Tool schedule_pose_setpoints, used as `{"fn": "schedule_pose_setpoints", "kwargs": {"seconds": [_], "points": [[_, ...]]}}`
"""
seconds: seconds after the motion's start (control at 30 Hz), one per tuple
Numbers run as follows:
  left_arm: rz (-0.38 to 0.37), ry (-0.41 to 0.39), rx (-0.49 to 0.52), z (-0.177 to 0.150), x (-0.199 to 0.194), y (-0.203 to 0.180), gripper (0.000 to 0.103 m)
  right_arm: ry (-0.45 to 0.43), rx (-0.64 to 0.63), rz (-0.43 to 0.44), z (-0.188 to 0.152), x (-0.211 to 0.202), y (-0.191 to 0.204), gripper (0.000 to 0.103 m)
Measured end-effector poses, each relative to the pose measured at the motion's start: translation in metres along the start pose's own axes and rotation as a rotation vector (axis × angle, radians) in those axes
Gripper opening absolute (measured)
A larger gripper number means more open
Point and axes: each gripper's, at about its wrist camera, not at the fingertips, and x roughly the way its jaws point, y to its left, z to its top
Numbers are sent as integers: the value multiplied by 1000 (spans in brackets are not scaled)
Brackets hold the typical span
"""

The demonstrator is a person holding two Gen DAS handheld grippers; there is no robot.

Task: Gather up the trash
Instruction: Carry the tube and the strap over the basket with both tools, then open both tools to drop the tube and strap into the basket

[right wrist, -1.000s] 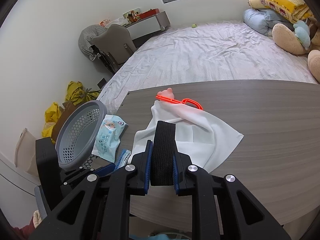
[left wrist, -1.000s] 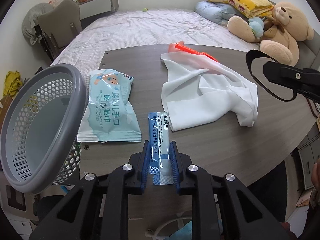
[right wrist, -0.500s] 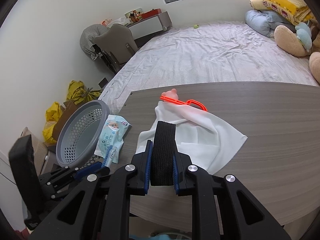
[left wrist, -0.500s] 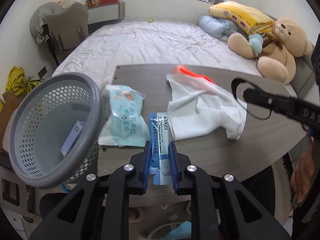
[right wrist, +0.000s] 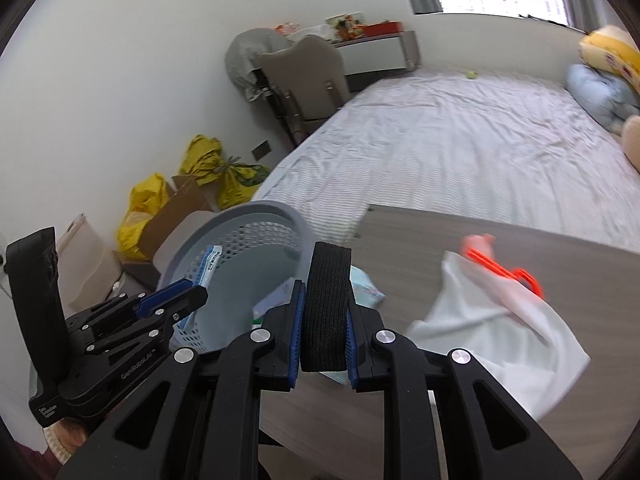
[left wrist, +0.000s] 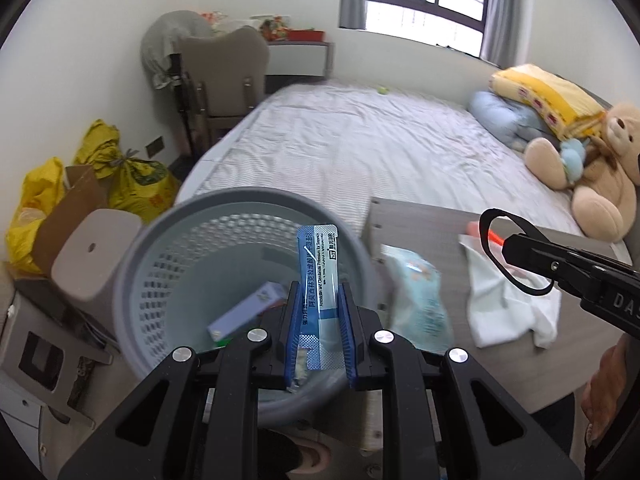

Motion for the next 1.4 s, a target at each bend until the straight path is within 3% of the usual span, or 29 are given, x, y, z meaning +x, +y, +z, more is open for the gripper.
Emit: {"fn": "schedule_pose_setpoints", "kwargs": {"seconds": [0.33, 0.6, 0.8, 0.9, 0.97, 1.2, 1.4], "points": [[58, 40, -87, -1, 29, 67, 18, 76, -96, 98, 26, 76, 59, 17], [82, 68, -124, -4, 46, 87, 21, 140, -128, 114, 24, 112, 74, 18], [83, 86, -139, -7, 50, 91, 23, 131, -118, 96, 19, 114, 70, 35], [95, 91, -150, -9, 50, 94, 41, 126, -112, 89, 18, 113, 66, 36], [109, 80, -159, -10, 47, 95, 62, 122, -105, 89, 16, 111, 64, 40], [141, 79, -178, -11, 39, 98, 65, 114, -87, 84, 9, 100, 61, 42], [177, 56, -185, -13, 24, 97, 77, 90, -80, 76, 1, 84, 61, 51]]}}
